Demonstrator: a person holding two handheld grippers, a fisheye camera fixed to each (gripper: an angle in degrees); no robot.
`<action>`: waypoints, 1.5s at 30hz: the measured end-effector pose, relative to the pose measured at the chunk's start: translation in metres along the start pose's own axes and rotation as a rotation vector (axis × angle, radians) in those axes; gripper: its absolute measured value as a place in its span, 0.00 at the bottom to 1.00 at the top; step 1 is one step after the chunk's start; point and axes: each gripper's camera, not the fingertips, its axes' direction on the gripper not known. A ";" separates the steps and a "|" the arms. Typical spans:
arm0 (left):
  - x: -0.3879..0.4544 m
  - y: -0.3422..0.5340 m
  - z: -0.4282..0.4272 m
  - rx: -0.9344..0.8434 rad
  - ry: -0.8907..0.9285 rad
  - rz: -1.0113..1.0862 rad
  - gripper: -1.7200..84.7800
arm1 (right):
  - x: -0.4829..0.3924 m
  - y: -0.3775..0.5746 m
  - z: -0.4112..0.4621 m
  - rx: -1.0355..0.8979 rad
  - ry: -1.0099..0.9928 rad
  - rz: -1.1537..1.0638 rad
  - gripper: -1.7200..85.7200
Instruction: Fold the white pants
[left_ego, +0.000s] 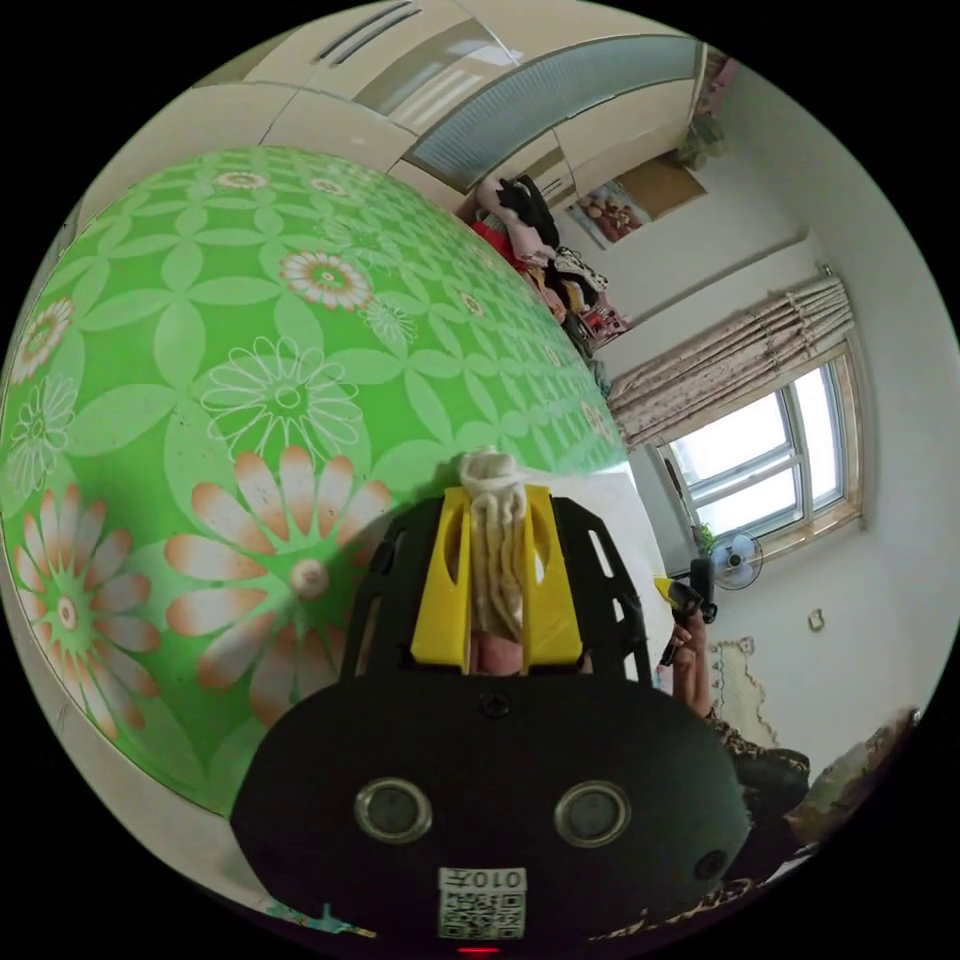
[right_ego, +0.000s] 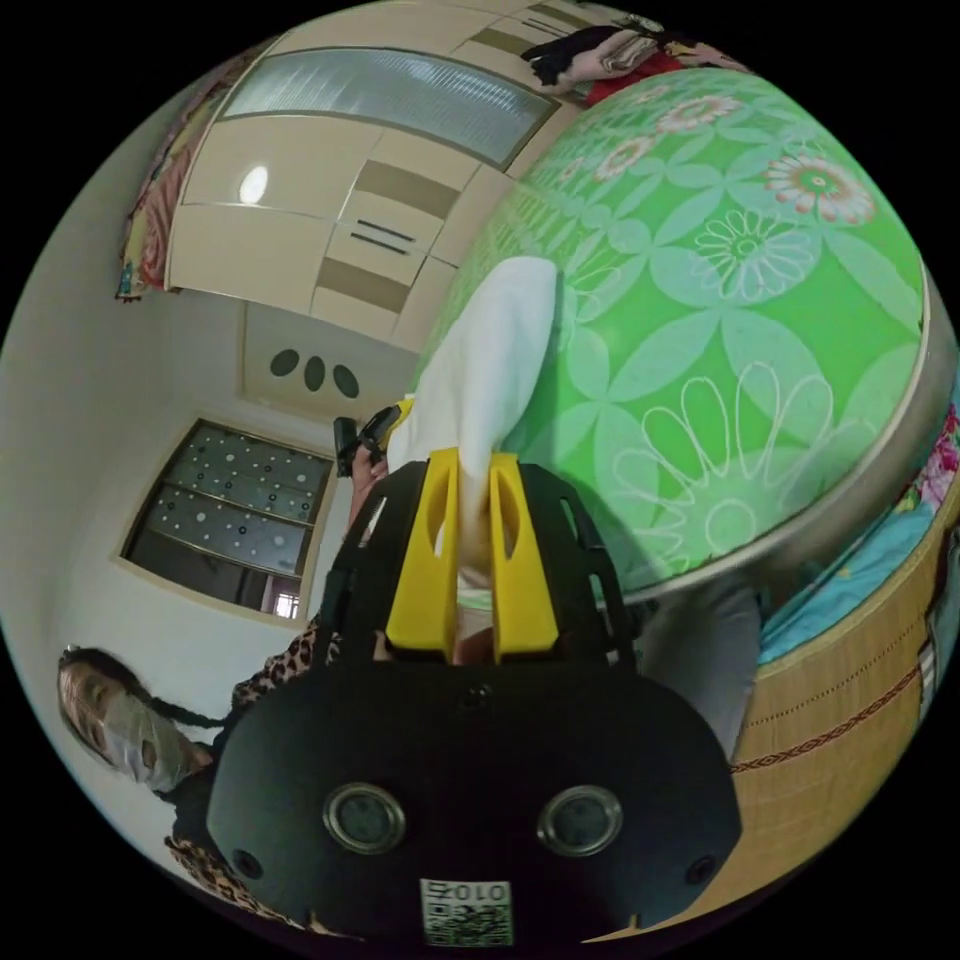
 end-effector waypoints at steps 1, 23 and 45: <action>0.010 0.002 -0.001 -0.006 0.000 0.010 0.09 | -0.005 0.006 -0.011 -0.011 -0.015 -0.027 0.06; 0.565 0.125 0.399 -0.411 0.263 0.467 0.11 | 0.030 0.364 -0.513 0.533 0.199 0.133 0.05; 0.906 0.201 0.711 -0.742 -0.065 0.607 0.03 | 0.106 0.595 -0.777 1.035 0.384 0.914 0.06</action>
